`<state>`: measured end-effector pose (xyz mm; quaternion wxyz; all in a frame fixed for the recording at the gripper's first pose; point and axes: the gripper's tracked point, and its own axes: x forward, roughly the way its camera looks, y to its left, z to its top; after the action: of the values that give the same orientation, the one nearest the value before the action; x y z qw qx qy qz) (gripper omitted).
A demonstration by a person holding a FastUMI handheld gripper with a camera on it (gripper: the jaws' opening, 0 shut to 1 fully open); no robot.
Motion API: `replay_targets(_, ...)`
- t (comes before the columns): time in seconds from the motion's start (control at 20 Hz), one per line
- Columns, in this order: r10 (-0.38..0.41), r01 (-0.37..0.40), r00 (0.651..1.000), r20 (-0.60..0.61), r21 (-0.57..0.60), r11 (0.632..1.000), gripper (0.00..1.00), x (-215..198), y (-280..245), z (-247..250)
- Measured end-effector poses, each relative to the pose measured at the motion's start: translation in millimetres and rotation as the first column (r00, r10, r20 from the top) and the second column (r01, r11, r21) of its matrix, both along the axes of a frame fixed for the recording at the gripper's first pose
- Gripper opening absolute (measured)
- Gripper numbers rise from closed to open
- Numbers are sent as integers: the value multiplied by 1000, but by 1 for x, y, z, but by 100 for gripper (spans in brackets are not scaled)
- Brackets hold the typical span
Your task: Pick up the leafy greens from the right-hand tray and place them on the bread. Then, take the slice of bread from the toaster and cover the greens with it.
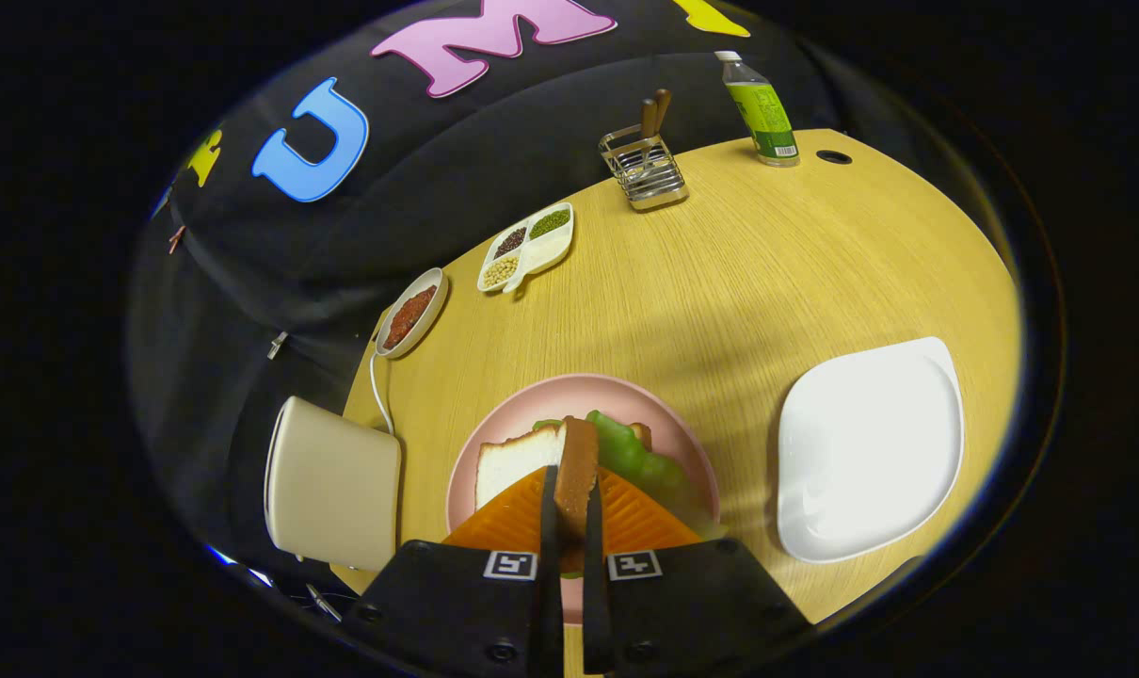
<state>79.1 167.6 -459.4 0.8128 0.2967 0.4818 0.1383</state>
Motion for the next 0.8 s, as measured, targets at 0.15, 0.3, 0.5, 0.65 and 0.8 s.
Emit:
replay_targets(0.15,21,-20,1000,21,-26,999,15,-1,-1,-5)
replay_targets(0.3,34,-30,998,44,-93,995,19,-3,-7,-10)
replay_targets(0.5,35,-23,997,65,-174,984,51,-3,-19,-15)
replay_targets(0.65,45,-24,994,97,-200,980,66,-4,-18,-11)
replay_targets(0.8,69,-42,991,116,-221,974,89,-8,-13,-3)
